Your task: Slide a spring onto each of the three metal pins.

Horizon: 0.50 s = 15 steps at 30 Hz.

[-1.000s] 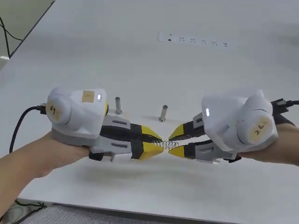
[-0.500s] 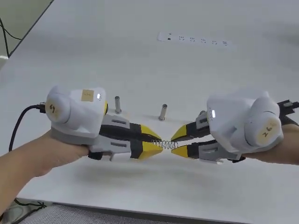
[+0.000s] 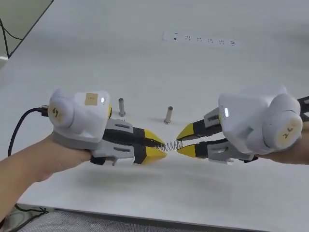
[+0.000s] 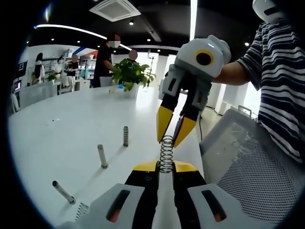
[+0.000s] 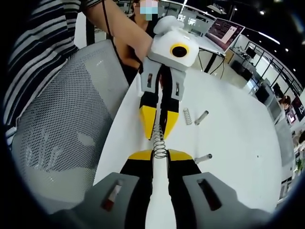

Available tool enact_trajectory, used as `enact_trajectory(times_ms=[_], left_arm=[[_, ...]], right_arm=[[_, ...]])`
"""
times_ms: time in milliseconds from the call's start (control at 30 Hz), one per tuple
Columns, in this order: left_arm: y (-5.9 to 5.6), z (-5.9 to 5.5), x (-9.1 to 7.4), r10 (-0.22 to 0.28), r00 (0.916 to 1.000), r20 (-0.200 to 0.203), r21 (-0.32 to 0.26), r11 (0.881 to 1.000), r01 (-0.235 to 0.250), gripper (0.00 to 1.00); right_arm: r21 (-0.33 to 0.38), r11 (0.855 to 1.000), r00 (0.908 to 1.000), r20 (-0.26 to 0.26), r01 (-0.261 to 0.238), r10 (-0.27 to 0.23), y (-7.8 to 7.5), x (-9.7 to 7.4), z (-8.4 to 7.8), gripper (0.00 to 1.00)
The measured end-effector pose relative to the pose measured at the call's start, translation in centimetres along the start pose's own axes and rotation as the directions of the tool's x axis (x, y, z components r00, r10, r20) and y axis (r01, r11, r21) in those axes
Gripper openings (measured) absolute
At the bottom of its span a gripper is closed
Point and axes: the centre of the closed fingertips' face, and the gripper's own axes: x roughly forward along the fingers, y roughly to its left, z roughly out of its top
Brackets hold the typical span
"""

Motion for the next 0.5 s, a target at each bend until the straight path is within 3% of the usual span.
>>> enact_trajectory(times_ms=[300, 500], left_arm=[[0.0, -0.1, 0.0, 0.001, 1.0000, -0.006, 0.005, 1.000, -0.001, 0.08], [0.0, 0.1, 0.0, 0.004, 1.0000, 0.000, 0.009, 1.000, -0.004, 0.08]], right_arm=[[-0.070, 0.998, 0.9999, 0.009, -0.007, 0.007, -0.1, -0.5, 1.2, 0.11], [-0.060, 0.998, 0.9986, 0.051, -0.012, 0.015, -0.3, -0.5, 2.1, 0.11]])
